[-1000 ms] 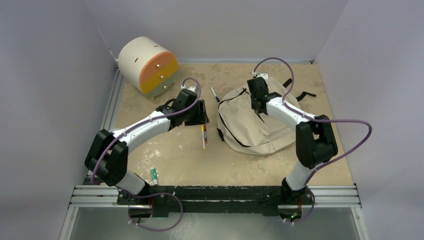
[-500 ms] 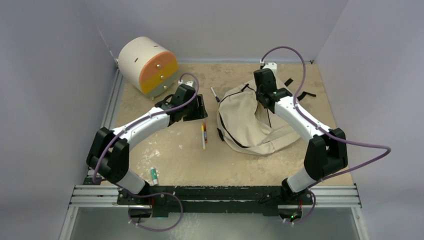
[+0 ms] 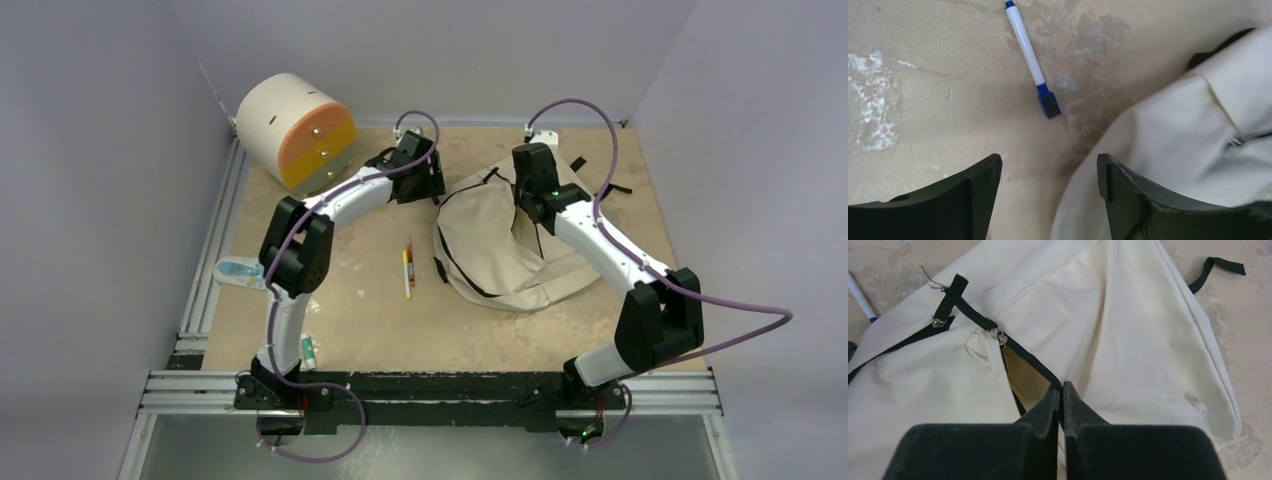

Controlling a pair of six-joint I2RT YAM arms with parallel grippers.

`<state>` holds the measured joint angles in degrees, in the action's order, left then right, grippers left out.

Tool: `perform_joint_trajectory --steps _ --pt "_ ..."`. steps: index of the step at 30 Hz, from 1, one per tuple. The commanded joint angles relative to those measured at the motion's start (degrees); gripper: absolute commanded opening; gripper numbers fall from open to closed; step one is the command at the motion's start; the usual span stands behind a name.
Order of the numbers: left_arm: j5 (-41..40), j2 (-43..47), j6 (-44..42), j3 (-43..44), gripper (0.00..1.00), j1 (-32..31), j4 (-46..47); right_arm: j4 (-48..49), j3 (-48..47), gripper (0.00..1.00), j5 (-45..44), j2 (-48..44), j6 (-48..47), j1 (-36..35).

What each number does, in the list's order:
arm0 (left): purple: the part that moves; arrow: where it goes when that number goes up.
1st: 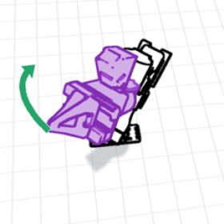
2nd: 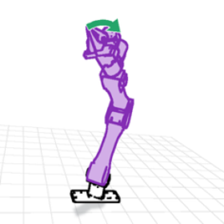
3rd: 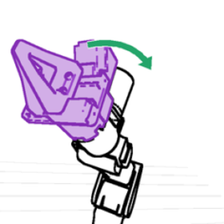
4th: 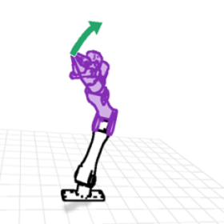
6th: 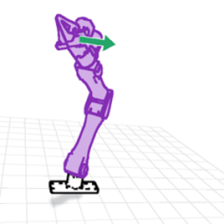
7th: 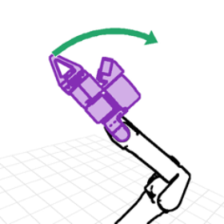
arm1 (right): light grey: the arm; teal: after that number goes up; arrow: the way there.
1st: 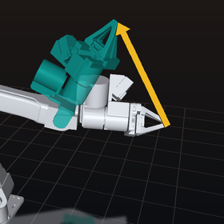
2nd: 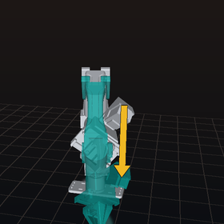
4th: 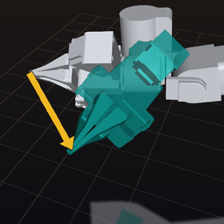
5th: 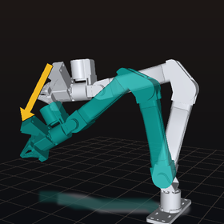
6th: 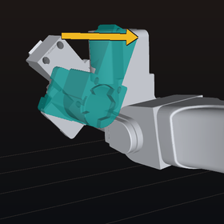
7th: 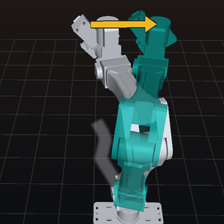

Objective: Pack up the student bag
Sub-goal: Pick up the stationery from the center of the board.

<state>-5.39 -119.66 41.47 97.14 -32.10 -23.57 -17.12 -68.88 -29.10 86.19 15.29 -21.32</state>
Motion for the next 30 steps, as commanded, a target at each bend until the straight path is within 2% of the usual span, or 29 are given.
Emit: perform_joint_trajectory --steps 1,5,14,24,26,30 --pt "-2.9 -5.4 0.4 7.9 0.71 0.2 -1.8 3.6 1.2 0.00 0.7 -4.1 2.0 0.2" --pt "-4.6 -10.3 0.3 14.0 0.72 0.3 -3.9 4.3 2.2 0.00 1.4 -4.8 2.4 0.2" --pt "-8.6 -17.2 -1.6 21.8 0.72 0.2 -7.5 4.7 4.6 0.00 3.6 -6.0 2.3 0.2" --pt "-12.1 -22.5 -6.6 27.6 0.71 0.2 -12.1 5.4 5.5 0.00 4.5 -6.0 2.1 0.2" --pt "-12.1 -23.1 -7.9 28.2 0.69 0.3 -12.1 5.4 5.7 0.00 4.7 -6.0 2.0 0.2" --pt "-12.6 -23.9 -10.8 28.8 0.58 0.2 -13.0 5.6 6.1 0.00 4.8 -6.1 2.1 0.2"
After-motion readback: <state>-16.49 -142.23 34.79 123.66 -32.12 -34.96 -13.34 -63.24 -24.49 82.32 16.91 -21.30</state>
